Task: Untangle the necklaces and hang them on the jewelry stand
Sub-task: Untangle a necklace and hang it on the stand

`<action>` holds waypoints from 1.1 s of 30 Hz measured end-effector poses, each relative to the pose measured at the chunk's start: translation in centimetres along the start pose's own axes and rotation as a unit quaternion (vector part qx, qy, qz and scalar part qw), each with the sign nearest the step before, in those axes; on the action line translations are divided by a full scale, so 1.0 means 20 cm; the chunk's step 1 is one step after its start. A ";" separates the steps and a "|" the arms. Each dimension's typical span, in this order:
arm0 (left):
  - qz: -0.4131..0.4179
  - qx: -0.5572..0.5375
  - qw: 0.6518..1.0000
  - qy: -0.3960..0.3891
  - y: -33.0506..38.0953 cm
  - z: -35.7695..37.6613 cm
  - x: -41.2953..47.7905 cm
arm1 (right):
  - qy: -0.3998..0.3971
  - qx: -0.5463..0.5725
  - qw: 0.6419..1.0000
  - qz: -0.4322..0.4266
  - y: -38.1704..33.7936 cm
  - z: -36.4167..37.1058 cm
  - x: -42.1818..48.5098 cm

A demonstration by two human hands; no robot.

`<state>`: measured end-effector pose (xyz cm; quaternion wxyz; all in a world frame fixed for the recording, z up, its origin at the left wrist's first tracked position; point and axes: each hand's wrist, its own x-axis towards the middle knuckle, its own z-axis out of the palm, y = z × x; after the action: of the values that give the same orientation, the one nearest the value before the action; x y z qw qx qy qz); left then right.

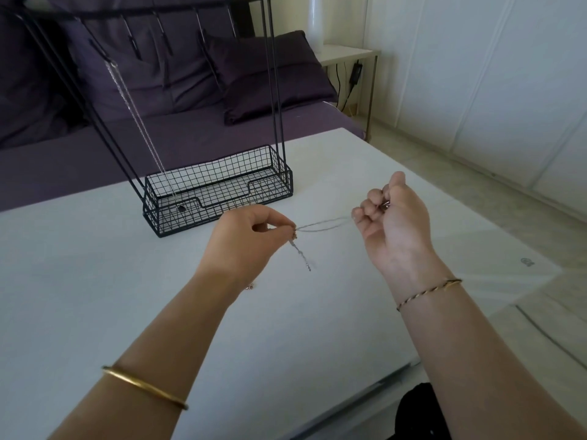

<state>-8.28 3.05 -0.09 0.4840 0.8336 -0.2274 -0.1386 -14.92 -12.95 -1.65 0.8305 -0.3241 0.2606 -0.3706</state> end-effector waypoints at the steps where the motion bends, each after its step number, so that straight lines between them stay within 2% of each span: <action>1: 0.001 -0.007 1.000 -0.001 0.00 -0.01 0.00 | 0.003 0.009 1.000 0.004 0.00 0.00 0.00; 5: -0.011 -0.007 1.000 0.008 -0.02 -0.02 0.00 | 0.015 0.024 0.999 0.028 0.00 -0.01 0.02; 10: -0.039 0.011 0.999 0.027 -0.03 0.00 0.00 | 0.011 -0.036 0.999 0.026 0.02 -0.01 0.01; 15: -0.043 -0.059 0.997 -0.001 -0.03 0.00 0.00 | -0.005 -0.019 1.000 0.023 0.02 -0.01 0.00; 17: -0.041 -0.055 0.998 -0.011 -0.03 0.00 0.01 | -0.008 -0.012 1.000 0.027 0.02 -0.01 0.00; 23: -0.013 0.085 0.996 0.006 -0.06 0.01 0.01 | -0.010 -0.037 0.999 0.011 0.01 -0.02 0.01; 28: 0.019 0.223 0.974 0.027 -0.06 0.02 0.02 | -0.002 -0.069 0.997 -0.024 0.02 -0.02 0.01; 31: 0.021 0.253 0.967 0.034 -0.06 0.03 0.02 | -0.005 -0.070 0.995 -0.070 0.03 -0.01 -0.01; 33: 0.012 0.223 0.975 0.023 -0.06 0.03 0.02 | -0.002 -0.088 0.992 -0.095 0.03 0.00 -0.01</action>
<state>-7.91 2.91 -1.49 0.2931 0.9206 -0.2514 -0.0590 -14.85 -12.45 -1.99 0.7605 -0.4197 0.2582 -0.4229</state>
